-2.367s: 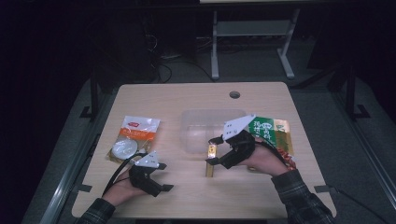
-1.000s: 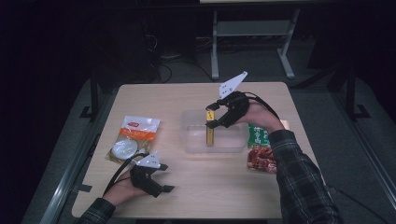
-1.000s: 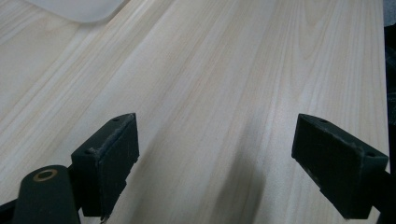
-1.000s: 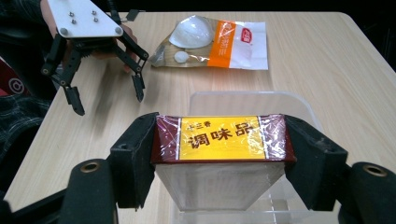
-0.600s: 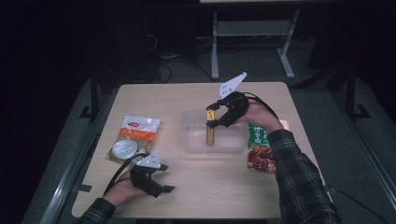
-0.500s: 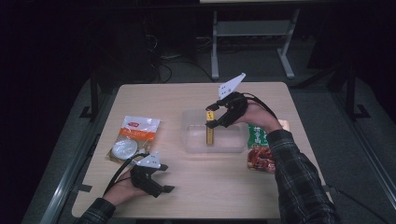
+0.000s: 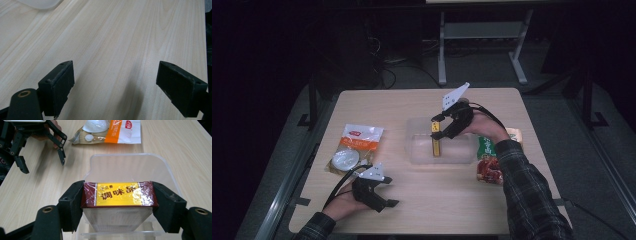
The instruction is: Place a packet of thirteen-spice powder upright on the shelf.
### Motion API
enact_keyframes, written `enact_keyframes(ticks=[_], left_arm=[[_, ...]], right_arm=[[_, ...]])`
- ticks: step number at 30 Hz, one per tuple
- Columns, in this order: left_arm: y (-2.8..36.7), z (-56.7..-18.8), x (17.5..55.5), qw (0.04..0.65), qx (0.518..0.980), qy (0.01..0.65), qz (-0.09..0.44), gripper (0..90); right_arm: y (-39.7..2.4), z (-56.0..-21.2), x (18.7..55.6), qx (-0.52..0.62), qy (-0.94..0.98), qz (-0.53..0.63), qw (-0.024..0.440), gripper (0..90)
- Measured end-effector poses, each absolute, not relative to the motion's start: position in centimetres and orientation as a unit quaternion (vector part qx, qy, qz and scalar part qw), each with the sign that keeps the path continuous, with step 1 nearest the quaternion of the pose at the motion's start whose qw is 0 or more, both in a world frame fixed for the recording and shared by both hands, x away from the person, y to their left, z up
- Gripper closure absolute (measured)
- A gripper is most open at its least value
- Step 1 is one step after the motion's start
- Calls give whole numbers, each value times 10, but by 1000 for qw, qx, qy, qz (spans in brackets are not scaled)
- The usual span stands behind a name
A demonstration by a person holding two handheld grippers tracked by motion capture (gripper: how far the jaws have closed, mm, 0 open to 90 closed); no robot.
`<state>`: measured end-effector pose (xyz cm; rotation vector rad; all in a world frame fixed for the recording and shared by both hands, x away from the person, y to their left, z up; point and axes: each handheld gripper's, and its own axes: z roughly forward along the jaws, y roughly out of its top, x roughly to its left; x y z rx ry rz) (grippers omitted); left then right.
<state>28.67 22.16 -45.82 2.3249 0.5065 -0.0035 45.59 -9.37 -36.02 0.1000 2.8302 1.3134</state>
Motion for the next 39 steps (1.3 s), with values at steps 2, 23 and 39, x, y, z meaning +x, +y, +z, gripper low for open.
enact_keyframes(ticks=[2,23,39], left_arm=[[221,-458,286,370,908,196,-2,144],[220,-459,286,360,912,196,-12,141],[220,-459,288,350,915,199,-11,138]], right_arm=[[-94,-362,457,33,907,420,11,311],[-100,-359,450,71,909,410,38,149],[-115,-332,411,179,883,421,107,141]])
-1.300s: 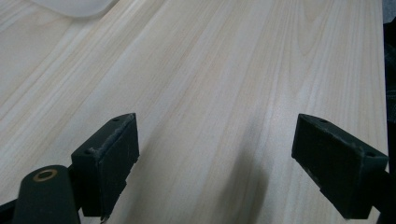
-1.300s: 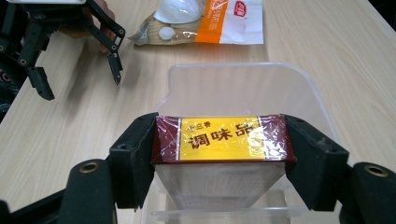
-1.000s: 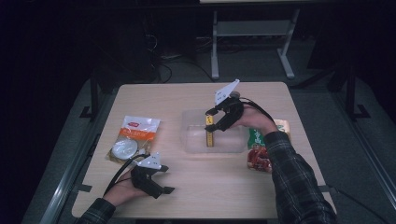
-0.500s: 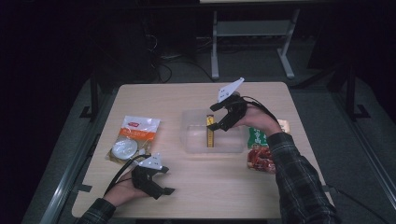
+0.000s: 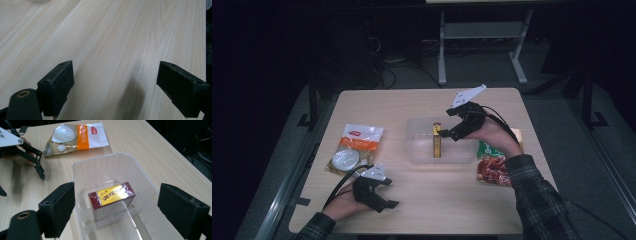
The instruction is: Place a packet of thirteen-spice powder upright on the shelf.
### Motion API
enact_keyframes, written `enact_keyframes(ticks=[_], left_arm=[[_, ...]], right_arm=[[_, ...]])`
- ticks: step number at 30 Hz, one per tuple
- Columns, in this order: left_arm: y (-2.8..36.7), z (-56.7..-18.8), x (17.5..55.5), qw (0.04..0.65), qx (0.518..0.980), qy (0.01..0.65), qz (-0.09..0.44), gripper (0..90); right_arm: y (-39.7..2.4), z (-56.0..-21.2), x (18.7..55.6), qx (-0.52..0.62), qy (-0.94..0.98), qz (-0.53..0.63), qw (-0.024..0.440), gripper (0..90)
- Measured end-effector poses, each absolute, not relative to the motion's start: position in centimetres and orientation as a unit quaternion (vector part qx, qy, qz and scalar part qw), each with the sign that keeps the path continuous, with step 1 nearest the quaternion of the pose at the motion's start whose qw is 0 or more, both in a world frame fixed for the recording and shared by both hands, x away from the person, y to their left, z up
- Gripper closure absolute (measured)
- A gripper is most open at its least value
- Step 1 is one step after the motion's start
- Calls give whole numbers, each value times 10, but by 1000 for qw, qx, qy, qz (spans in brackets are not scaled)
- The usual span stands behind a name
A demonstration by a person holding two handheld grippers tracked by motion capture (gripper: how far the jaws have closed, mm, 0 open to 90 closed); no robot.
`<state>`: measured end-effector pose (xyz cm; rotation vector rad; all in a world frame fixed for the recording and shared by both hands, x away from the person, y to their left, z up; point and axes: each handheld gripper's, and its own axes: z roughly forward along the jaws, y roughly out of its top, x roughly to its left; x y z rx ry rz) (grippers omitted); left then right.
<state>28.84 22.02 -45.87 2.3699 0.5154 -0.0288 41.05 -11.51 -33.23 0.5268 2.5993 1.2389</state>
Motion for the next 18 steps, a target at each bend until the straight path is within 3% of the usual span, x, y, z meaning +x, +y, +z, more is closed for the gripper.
enact_keyframes(ticks=[18], left_arm=[[218,-457,285,349,914,205,5,141]], right_arm=[[-157,-359,334,229,863,415,178,186]])
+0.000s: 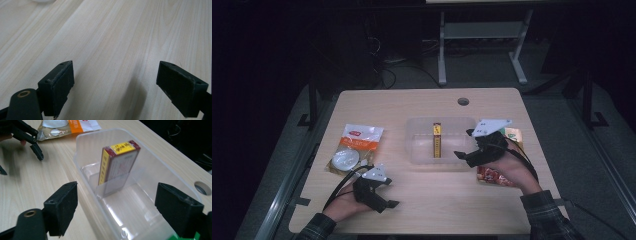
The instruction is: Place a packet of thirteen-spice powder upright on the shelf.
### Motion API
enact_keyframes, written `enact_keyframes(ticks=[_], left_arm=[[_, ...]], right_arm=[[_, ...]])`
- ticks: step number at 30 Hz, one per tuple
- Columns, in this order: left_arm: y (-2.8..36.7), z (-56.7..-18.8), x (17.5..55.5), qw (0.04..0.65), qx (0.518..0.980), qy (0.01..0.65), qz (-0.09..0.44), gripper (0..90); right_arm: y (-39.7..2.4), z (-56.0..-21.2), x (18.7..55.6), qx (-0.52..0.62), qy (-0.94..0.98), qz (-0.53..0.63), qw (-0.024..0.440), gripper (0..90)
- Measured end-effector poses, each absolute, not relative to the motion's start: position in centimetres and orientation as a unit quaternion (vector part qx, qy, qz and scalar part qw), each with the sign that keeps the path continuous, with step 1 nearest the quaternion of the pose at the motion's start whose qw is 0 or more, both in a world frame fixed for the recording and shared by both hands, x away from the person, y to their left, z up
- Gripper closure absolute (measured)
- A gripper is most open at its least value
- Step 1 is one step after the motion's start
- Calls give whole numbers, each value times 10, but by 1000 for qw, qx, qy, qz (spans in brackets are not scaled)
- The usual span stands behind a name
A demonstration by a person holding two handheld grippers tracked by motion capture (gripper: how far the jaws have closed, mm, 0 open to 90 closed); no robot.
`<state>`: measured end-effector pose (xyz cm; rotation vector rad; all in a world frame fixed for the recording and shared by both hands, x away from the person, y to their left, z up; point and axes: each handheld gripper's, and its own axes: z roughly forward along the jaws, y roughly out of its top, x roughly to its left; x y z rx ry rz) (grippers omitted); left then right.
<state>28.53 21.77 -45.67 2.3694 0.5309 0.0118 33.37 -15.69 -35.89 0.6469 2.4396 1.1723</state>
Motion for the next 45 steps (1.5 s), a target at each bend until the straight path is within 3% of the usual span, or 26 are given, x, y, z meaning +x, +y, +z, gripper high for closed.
enact_keyframes(ticks=[10,15,27,39,45], left_arm=[[220,-455,285,351,913,205,16,146],[220,-455,285,352,913,208,16,153],[221,-455,287,351,912,212,18,157],[220,-457,289,353,911,214,12,158],[220,-457,290,353,911,213,10,158]], right_arm=[[-207,-374,317,296,834,426,187,317],[-232,-392,322,333,829,394,217,515],[-274,-421,358,410,814,362,194,889],[-284,-434,422,458,797,327,218,900],[-278,-445,443,470,796,321,206,900]])
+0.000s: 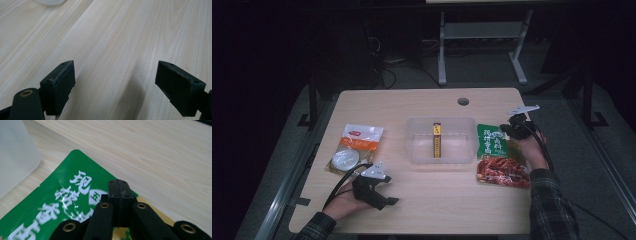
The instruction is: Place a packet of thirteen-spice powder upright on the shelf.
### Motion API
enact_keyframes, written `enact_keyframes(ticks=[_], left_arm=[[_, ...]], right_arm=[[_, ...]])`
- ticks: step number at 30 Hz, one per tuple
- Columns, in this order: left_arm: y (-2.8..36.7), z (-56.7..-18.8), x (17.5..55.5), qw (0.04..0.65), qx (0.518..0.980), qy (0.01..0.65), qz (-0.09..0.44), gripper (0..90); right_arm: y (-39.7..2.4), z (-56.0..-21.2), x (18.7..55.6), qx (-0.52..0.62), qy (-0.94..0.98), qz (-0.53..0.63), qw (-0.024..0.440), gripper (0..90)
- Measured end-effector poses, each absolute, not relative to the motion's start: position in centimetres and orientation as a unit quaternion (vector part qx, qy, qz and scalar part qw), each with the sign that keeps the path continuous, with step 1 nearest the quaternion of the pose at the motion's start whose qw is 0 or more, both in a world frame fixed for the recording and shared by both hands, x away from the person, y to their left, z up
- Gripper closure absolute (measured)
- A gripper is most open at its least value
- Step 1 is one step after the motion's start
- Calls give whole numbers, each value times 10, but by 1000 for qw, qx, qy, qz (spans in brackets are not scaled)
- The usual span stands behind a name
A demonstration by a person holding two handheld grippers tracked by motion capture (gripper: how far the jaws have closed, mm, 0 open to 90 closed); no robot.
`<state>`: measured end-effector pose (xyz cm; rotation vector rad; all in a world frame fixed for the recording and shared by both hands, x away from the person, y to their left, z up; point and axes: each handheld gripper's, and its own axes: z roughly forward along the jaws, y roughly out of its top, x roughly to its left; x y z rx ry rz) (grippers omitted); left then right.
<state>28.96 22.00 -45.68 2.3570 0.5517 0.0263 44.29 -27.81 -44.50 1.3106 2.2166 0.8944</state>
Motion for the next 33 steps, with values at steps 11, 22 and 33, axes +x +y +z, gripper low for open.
enact_keyframes(ticks=[11,22,33], left_arm=[[220,-457,288,349,913,213,11,158],[219,-458,288,348,913,214,11,157],[220,-458,287,348,913,213,12,161]], right_arm=[[-274,-468,459,484,794,308,198,900],[-276,-468,457,467,811,286,205,900],[-284,-463,443,459,829,247,203,900]])
